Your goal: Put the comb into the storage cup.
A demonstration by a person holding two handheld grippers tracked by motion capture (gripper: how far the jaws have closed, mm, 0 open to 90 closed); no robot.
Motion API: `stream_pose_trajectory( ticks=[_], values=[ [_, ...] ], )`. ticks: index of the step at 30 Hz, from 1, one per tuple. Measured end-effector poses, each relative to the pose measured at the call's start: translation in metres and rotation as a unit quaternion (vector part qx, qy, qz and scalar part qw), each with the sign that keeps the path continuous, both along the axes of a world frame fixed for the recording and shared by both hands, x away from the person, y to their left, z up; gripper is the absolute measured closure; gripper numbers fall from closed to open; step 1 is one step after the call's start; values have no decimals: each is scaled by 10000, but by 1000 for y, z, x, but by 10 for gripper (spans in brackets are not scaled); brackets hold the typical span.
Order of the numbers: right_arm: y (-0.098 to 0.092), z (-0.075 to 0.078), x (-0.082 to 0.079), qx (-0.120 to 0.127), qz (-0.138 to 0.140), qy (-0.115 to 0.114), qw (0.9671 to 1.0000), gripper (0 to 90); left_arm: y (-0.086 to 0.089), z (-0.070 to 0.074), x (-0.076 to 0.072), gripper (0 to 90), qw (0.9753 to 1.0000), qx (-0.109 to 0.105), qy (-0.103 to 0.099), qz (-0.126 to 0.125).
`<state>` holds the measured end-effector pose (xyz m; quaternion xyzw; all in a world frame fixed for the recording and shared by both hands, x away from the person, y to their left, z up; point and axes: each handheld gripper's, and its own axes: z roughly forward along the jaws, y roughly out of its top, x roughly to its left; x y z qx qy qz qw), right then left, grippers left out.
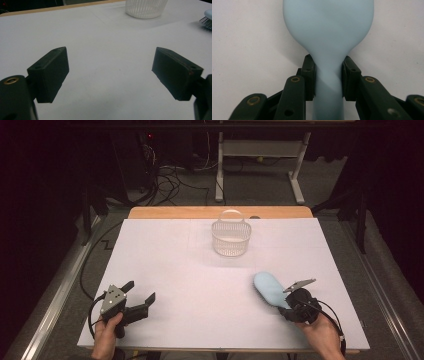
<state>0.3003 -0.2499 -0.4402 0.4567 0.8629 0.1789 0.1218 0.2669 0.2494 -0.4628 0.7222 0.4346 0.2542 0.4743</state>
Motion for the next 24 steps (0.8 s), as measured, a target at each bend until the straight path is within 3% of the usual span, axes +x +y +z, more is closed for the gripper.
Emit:
stream_pose_trajectory(
  ticks=[24],
  values=[
    [2,8,-5,366,138,-351,9986,703,-2,0,-1,116,9999,97,22,-120]
  ],
)
